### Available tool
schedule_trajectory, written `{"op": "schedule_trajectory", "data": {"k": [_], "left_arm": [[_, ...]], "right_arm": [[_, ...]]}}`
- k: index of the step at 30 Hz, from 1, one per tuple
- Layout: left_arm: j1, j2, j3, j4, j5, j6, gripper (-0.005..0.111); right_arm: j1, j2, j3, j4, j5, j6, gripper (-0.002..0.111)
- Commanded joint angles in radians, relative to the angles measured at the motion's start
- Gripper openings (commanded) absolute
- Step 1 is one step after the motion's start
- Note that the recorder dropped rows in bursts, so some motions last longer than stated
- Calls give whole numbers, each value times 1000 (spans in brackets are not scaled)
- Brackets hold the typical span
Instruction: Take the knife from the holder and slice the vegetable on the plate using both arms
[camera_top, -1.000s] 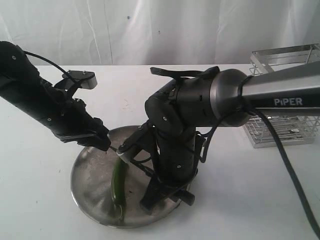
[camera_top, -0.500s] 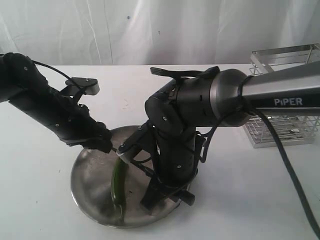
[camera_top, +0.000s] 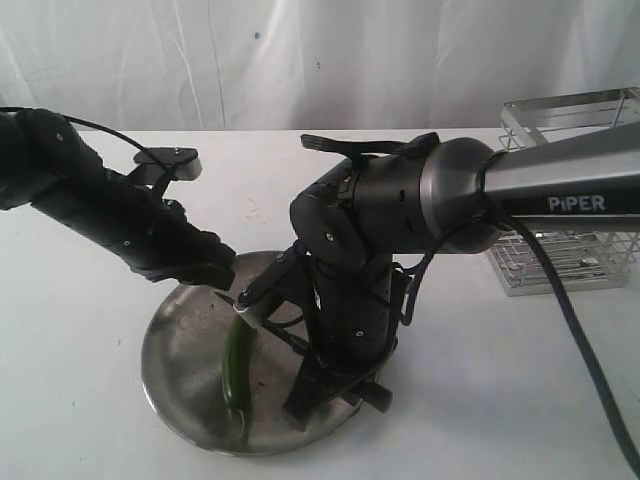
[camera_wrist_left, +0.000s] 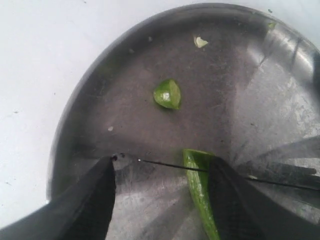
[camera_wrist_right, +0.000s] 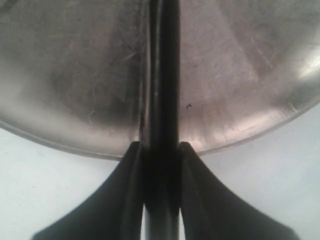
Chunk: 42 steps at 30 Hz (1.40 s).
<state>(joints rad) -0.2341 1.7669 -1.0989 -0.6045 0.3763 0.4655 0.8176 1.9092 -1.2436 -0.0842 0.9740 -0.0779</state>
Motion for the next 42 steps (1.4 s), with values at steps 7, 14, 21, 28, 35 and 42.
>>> {"op": "schedule_trajectory", "data": {"k": [7, 14, 21, 28, 35, 42], "left_arm": [[-9, 198, -5, -20, -77, 42, 59], [-7, 103, -7, -16, -63, 52, 59], [-8, 38, -7, -16, -44, 58, 59], [-14, 38, -7, -22, -18, 58, 59], [-17, 38, -7, -19, -18, 69, 59], [-17, 38, -5, -12, -17, 75, 59]], "right_arm": [[2, -12, -2, 1, 17, -16, 0], [2, -12, -2, 3, 27, -16, 0], [2, -12, -2, 3, 29, -24, 0], [2, -12, -2, 3, 29, -24, 0], [2, -12, -2, 3, 29, -39, 0], [2, -12, -2, 3, 31, -39, 0]]}}
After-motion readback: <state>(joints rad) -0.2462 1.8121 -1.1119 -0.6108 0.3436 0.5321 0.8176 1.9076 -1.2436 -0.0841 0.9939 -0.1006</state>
